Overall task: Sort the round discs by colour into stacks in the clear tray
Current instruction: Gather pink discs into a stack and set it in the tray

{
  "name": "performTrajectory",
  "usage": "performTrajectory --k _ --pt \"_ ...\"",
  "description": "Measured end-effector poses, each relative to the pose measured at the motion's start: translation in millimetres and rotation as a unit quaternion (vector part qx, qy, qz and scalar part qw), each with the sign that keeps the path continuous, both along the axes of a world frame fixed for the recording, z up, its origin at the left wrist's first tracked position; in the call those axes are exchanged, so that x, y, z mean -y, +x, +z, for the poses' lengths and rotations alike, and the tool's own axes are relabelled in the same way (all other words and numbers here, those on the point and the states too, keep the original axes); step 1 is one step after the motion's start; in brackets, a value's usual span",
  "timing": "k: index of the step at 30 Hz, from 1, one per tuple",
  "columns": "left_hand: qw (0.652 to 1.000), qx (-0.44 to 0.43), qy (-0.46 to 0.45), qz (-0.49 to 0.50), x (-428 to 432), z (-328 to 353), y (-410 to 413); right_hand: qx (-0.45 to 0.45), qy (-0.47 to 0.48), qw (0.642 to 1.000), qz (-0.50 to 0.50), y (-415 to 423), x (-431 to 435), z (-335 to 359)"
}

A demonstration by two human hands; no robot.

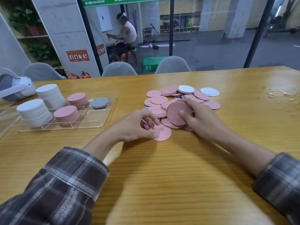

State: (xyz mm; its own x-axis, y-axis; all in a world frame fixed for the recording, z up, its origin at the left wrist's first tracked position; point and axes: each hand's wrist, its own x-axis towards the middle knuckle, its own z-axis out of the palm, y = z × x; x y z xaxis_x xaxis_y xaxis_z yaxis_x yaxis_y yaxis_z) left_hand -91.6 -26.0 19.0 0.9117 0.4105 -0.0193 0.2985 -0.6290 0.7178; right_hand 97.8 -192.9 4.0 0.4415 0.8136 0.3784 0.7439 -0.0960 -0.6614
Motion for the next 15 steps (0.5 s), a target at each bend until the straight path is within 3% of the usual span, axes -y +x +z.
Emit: performTrajectory --k 5,11,15 --pt "1.0 0.009 0.008 0.005 0 -1 1 0.01 -0.001 1.0 0.005 1 -2 -2" --pt "0.989 0.014 0.143 0.046 10 -8 4 0.012 0.001 1.0 0.007 1 -2 -3" --pt "0.988 -0.011 0.15 0.032 10 -3 2 0.017 -0.002 1.0 0.005 1 -2 -4"
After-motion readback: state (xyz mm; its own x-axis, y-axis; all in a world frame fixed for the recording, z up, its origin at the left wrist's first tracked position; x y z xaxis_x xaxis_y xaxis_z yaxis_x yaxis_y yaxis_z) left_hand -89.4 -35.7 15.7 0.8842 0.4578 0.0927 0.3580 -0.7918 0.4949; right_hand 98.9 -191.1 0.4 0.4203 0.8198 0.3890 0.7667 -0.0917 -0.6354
